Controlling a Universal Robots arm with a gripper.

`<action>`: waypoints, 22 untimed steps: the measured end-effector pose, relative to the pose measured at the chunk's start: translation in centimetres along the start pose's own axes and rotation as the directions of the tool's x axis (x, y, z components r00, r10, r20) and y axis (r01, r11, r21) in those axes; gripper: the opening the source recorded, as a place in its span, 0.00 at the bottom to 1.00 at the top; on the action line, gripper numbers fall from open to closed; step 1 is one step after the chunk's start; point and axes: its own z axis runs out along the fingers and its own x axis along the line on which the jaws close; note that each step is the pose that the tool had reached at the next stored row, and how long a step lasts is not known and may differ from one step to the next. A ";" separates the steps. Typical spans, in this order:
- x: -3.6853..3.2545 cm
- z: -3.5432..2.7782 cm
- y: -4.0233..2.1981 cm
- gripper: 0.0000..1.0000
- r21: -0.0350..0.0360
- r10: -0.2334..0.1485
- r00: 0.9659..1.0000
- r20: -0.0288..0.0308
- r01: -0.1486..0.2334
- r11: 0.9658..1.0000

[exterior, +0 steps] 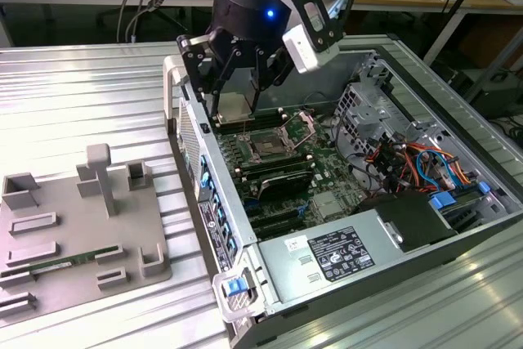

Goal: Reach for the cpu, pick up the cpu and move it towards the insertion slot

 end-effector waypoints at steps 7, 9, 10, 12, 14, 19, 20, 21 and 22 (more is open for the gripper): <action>-0.43 0.00 0.08 0.55 0.000 0.000 1.000 0.000 0.000 1.000; -0.51 0.00 0.09 0.55 0.000 0.000 1.000 0.000 0.000 1.000; -0.55 -0.01 0.10 0.55 0.000 0.000 1.000 0.000 0.000 1.000; -0.66 -0.01 0.12 0.55 0.000 0.000 1.000 0.000 0.000 1.000; -0.74 -0.01 0.13 0.55 0.000 0.000 1.000 0.000 0.000 1.000; -1.01 -0.01 0.18 0.55 0.000 0.000 1.000 0.000 0.000 1.000; -1.06 -0.01 0.19 0.55 0.000 0.000 1.000 0.000 0.000 1.000; -1.14 -0.01 0.21 0.55 0.000 0.000 1.000 0.000 0.000 1.000; -1.22 -0.01 0.22 0.55 0.000 0.000 1.000 0.000 0.000 1.000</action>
